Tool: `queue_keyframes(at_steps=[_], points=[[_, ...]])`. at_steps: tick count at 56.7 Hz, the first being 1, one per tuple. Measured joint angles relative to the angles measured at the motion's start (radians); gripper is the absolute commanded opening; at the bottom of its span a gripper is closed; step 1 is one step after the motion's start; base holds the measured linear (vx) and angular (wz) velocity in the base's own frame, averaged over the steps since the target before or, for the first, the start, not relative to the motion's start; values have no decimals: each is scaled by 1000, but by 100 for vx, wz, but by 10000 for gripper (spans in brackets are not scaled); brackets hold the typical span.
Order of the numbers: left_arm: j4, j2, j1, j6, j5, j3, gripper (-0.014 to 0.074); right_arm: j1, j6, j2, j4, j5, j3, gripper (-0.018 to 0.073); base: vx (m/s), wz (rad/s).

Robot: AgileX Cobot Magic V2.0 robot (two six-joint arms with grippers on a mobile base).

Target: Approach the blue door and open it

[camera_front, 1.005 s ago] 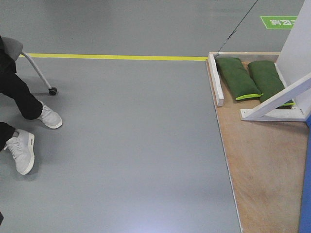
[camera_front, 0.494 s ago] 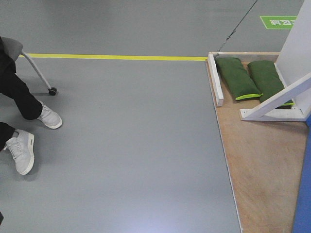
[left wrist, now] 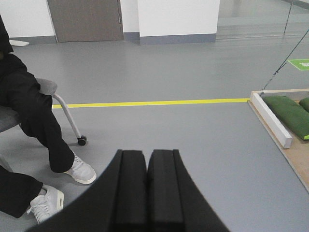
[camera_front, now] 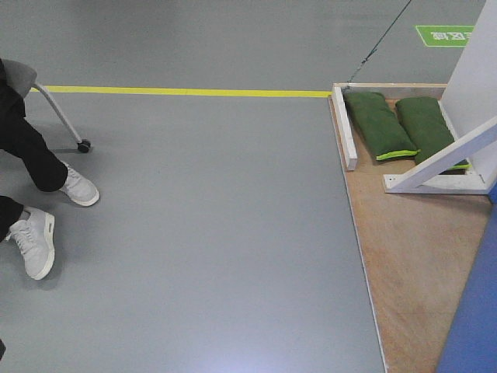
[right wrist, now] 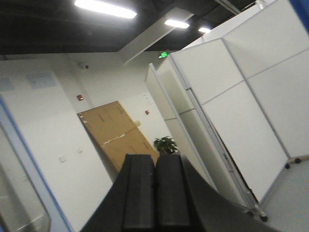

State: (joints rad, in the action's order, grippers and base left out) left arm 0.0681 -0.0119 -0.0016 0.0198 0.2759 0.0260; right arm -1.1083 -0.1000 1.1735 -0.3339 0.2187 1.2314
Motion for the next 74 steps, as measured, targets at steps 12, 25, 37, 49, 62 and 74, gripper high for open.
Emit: queue_keyframes(at_steps=[12, 25, 37, 49, 62, 74], points=[[0, 0, 0, 0, 0, 0, 73, 143, 0, -52, 95, 0, 0, 12, 0, 0], [0, 0, 0, 0, 0, 0, 73, 324, 0, -87, 181, -33, 0, 12, 0, 0], [0, 0, 0, 0, 0, 0, 73, 498, 0, -96, 241, -66, 1, 12, 0, 0], [0, 0, 0, 0, 0, 0, 73, 708, 2, -96, 276, -150, 1, 12, 0, 0], [0, 0, 0, 0, 0, 0, 73, 871, 5, -71, 278, -175, 3, 12, 0, 0], [0, 0, 0, 0, 0, 0, 73, 959, 5, -29, 278, -160, 10, 12, 0, 0]])
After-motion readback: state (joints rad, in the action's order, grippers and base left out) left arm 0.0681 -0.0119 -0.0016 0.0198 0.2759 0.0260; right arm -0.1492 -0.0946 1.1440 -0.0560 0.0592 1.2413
